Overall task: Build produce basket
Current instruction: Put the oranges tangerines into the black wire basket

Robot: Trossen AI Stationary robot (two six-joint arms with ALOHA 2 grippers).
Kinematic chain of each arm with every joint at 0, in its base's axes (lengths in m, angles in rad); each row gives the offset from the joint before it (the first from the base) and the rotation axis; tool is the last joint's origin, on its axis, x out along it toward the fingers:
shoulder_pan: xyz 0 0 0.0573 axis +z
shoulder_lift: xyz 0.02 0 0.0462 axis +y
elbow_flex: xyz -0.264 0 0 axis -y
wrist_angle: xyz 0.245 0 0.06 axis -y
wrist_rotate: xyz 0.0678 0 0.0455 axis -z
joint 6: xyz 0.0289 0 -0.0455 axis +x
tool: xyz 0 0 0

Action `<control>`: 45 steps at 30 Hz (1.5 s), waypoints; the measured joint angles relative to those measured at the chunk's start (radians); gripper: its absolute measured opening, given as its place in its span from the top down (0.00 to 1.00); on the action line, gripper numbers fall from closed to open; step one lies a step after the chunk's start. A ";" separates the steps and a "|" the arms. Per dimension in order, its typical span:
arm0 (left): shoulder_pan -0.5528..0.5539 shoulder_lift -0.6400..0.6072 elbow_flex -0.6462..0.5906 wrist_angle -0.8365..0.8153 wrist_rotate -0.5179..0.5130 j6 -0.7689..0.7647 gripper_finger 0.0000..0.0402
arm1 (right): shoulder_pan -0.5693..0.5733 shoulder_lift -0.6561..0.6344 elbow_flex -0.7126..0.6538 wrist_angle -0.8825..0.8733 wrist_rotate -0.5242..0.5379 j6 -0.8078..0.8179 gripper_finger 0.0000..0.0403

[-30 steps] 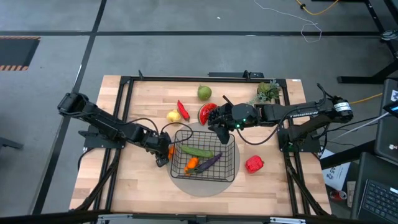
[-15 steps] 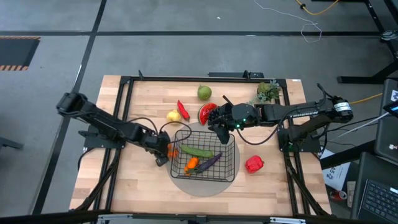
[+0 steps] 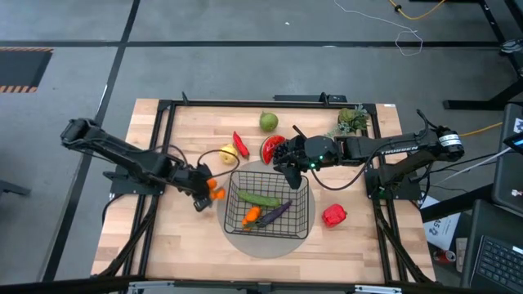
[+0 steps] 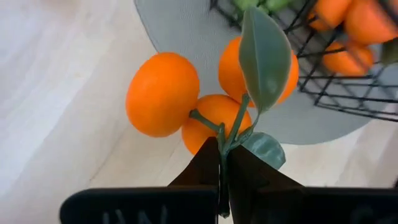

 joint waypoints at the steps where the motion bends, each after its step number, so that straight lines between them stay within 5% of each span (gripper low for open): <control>1: 0.000 -0.020 0.000 0.003 -0.014 0.000 1.00 | 0.000 0.000 0.000 0.000 0.000 0.000 0.57; 11: 0.000 -0.184 0.000 0.082 -0.159 0.010 1.00 | 0.000 0.000 0.000 0.000 -0.001 -0.026 0.57; 15: 0.000 -0.198 0.000 0.269 -0.167 0.126 1.00 | 0.000 0.000 0.000 0.000 0.000 -0.026 0.57; 23: 0.000 -0.155 0.000 0.693 -0.106 0.419 1.00 | 0.000 0.000 0.000 0.000 0.001 -0.029 0.57; 32: 0.000 -0.022 0.001 0.857 -0.069 0.369 0.99 | 0.000 0.000 0.000 0.001 0.001 -0.029 0.57; 45: 0.000 0.059 0.001 1.006 -0.084 0.367 0.70 | 0.000 0.000 0.000 0.001 0.001 -0.021 0.57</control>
